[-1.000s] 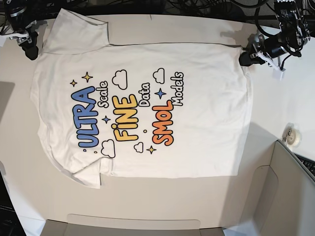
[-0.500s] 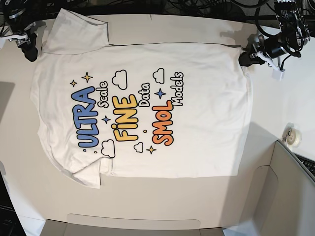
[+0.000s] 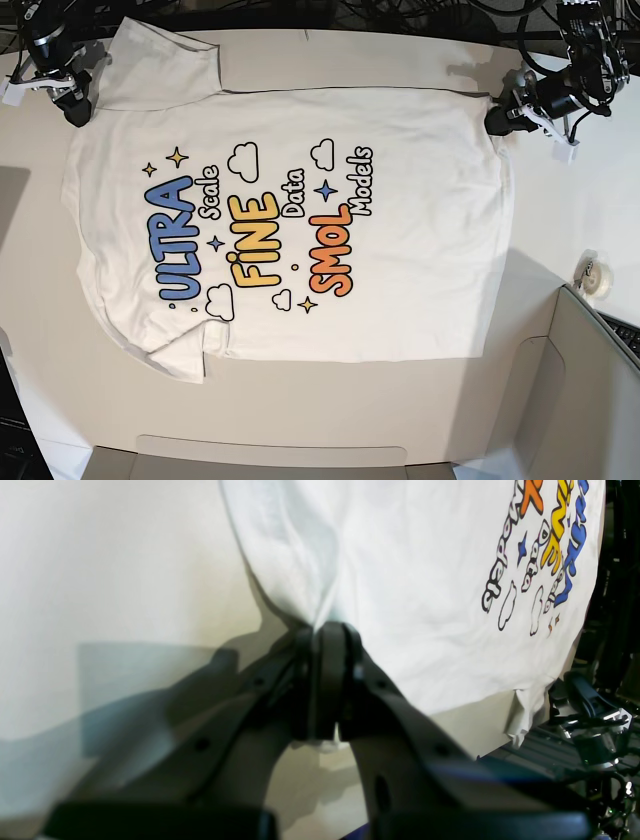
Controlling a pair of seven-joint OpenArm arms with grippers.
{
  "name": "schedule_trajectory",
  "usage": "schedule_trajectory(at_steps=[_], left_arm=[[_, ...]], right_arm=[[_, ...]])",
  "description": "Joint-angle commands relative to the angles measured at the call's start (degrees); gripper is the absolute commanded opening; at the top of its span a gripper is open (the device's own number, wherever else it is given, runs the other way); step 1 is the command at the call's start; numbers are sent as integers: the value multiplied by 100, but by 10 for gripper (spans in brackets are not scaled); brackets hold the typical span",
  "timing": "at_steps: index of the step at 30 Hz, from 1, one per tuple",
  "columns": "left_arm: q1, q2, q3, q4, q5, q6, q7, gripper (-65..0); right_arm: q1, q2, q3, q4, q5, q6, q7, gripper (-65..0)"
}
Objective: Layout the t-shirt on the table in an organized manner, then fold the t-shirt properly
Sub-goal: 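Grasp the shoulder corners of the shirt with both grippers, then pull the grasped shoulder corners apart with both grippers to tension the shirt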
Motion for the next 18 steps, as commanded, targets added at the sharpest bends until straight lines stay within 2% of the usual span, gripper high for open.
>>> schedule_trajectory(at_steps=[1,9,18], left_arm=[[104,-16,74,-60,754,175,270,-650],[104,-16,74,-60,754,175,270,-650],[113,-16,65,-60,754,175,270,-650]], right_arm=[[0,-27,-50,-194,-599,-215,-434,-395],[-27,-141,-542,-423,-573,-207,-434,-394],[-326,-115,-595,-414,-564,-207,-434,-396]])
